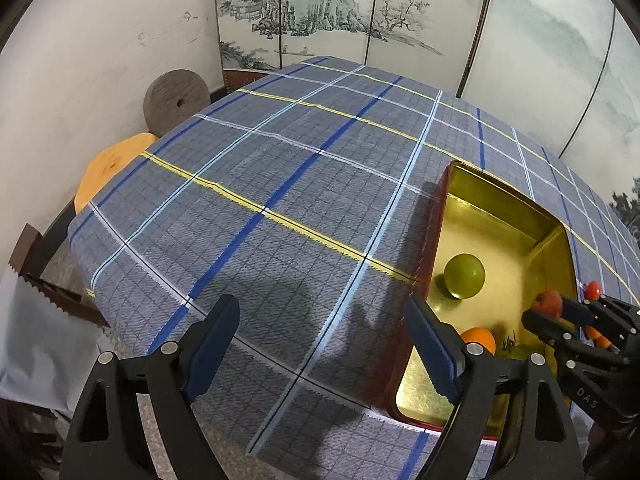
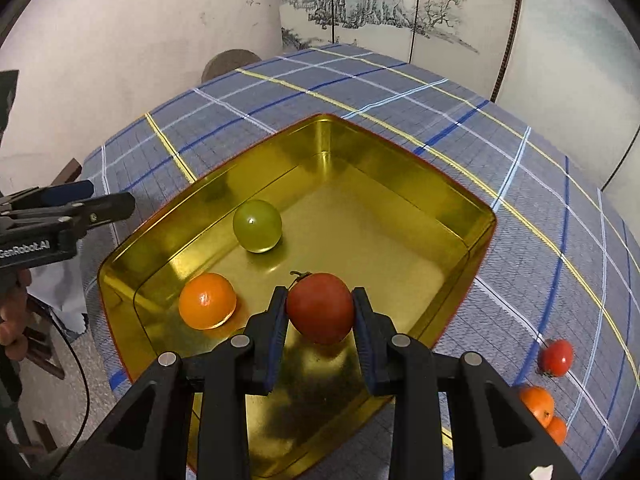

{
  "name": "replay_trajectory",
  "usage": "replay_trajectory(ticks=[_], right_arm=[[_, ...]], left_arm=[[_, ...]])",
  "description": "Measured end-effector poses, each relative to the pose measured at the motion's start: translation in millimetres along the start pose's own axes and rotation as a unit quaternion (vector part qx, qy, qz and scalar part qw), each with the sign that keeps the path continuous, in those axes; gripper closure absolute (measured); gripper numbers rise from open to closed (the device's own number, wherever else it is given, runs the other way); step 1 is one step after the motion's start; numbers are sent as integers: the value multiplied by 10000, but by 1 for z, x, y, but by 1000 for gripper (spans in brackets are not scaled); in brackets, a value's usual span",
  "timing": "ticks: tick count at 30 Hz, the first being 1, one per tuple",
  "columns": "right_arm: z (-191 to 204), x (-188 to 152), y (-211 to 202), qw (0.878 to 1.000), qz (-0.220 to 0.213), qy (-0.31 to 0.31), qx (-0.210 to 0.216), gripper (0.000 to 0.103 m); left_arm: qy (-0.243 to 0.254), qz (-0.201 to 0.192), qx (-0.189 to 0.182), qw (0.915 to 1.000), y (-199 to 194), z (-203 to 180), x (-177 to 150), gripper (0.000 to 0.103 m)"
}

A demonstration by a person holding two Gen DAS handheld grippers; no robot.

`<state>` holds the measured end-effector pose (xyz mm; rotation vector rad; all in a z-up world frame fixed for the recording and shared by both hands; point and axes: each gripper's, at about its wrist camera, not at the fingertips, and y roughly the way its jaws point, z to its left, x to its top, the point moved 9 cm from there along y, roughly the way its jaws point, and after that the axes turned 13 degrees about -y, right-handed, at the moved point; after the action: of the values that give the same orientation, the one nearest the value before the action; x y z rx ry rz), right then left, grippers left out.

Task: Organize fruits
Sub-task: 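Carry the red tomato over the tin with the right tool and release it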

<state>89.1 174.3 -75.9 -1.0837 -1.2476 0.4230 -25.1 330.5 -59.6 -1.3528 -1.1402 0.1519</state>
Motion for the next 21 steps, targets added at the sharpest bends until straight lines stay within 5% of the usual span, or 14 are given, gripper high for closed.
replay_trajectory(ticks=[21], right_arm=[[10,1,22,9996,228,-166,-50,73]], left_arm=[[-71,-39,99,9999,-2,5,1,17]])
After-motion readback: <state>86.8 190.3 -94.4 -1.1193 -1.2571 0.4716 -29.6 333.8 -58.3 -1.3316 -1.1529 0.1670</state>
